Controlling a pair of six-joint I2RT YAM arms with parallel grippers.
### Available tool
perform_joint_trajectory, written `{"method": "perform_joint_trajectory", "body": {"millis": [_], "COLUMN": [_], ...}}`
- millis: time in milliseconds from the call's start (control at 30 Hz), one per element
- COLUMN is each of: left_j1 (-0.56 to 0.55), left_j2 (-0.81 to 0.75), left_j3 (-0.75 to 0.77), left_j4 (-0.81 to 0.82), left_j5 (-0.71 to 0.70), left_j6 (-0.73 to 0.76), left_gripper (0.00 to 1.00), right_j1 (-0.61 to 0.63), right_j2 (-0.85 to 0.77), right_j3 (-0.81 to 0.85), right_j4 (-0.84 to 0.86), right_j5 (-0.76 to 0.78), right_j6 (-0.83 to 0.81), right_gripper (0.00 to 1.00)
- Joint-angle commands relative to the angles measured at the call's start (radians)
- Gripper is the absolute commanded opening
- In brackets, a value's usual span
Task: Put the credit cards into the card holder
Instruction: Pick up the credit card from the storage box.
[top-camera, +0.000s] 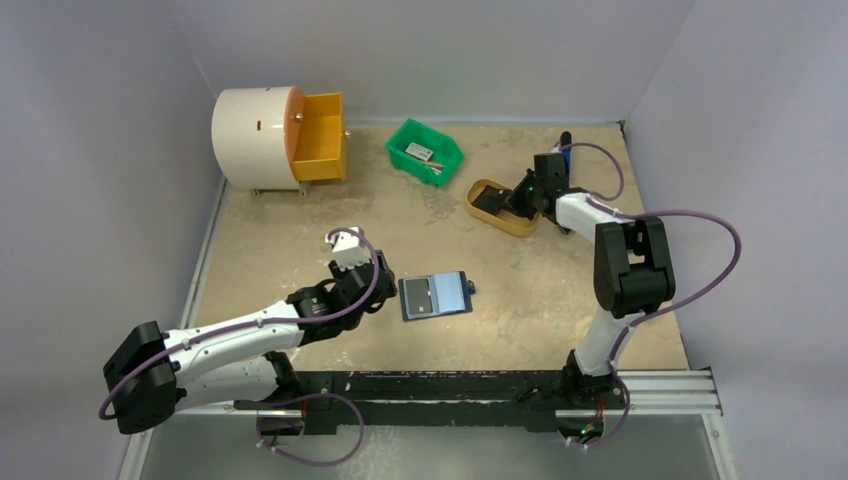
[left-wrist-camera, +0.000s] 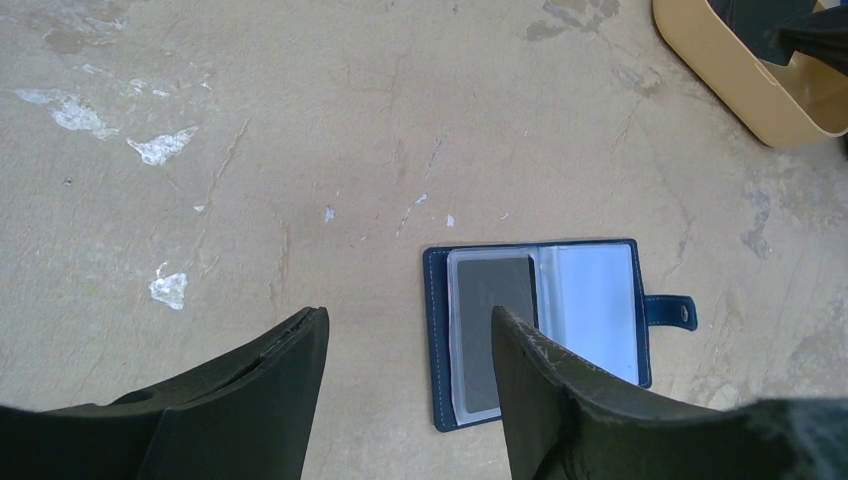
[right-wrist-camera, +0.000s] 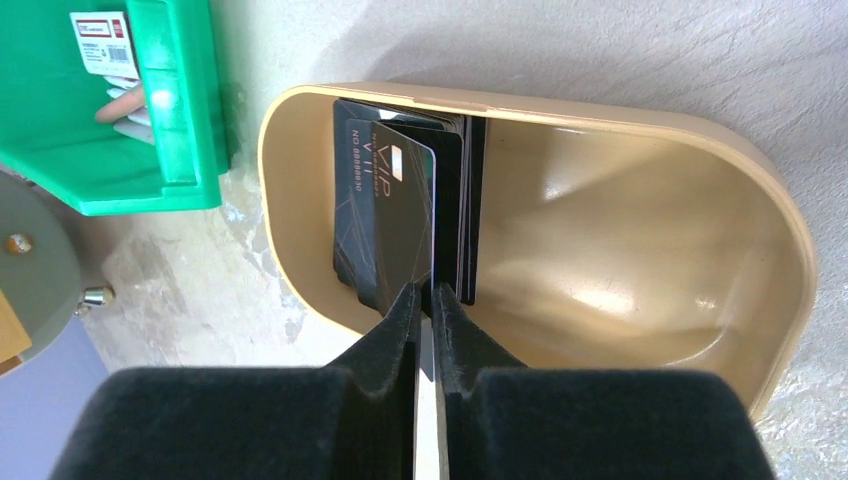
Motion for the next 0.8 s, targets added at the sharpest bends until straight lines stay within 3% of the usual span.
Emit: {"method": "perform_joint_trajectory", "body": {"millis": [0,433,767], "left_j1": [-0.003,-0.002,-0.002], "left_j2": [-0.001,-0.006,-0.026], "left_j3": [-0.007,-0.009,-0.005], "left_j4": [0.032,0.029,0.02], "left_j5": [-0.006,-0.006,-0.019], "left_j6": [-0.014,-0.013,-0.016], "left_gripper": [0.6,0.6,0.6], "right_j1": [-0.004,-0.006,-0.011], "right_j2": [-0.04,-0.077,-0.215], "right_j3": [0.009,0.032,0.088], "right_j4": [-0.028,-0.028,-0.09], "right_j5": [0.036,-0.006,-0.015], "right_j6": [-0.02,0.029,0.116], "right_gripper": [0.05,0.0,0.0]}}
